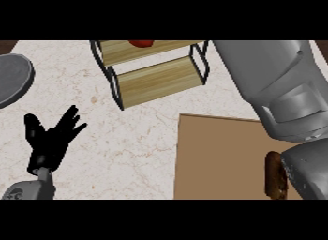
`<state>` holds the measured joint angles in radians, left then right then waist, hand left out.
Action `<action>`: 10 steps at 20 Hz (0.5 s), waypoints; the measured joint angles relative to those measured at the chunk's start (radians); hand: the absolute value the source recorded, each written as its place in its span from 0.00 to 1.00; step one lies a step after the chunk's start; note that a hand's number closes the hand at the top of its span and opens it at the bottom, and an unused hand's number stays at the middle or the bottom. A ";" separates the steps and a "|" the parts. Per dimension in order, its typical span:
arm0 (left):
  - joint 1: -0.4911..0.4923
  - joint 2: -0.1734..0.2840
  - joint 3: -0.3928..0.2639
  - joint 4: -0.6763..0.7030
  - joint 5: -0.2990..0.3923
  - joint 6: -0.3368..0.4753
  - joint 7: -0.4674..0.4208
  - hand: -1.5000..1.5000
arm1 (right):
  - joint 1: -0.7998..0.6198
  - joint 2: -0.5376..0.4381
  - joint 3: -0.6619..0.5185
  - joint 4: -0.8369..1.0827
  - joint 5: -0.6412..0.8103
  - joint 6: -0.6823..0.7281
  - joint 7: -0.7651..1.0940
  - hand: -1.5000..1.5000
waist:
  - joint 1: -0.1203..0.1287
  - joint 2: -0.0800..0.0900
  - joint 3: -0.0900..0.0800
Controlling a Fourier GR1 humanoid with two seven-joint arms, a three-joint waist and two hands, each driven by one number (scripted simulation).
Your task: Pick the bell pepper from the tray and place it in the tiered shelf
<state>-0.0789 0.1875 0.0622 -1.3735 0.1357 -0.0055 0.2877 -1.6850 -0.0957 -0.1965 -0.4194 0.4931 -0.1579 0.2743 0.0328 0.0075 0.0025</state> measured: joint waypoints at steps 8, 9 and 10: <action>-0.004 0.003 0.006 0.000 0.002 -0.004 0.009 0.50 | -0.016 -0.029 -0.152 -0.016 -0.142 -0.052 -0.007 0.00 | -0.002 0.000 0.000; -0.003 -0.004 0.001 0.000 -0.004 0.003 0.007 0.50 | -0.021 -0.041 -0.167 -0.015 -0.151 -0.069 -0.009 0.00 | 0.000 0.001 0.000; -0.001 -0.007 0.001 -0.005 -0.006 0.007 0.008 0.50 | -0.016 -0.046 -0.176 -0.016 -0.156 -0.090 -0.013 0.00 | -0.001 0.000 0.000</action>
<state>-0.0796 0.1805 0.0630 -1.3781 0.1297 0.0015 0.2960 -1.7014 -0.1419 -0.3723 -0.4353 0.3372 -0.2476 0.2612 0.0316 0.0074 0.0029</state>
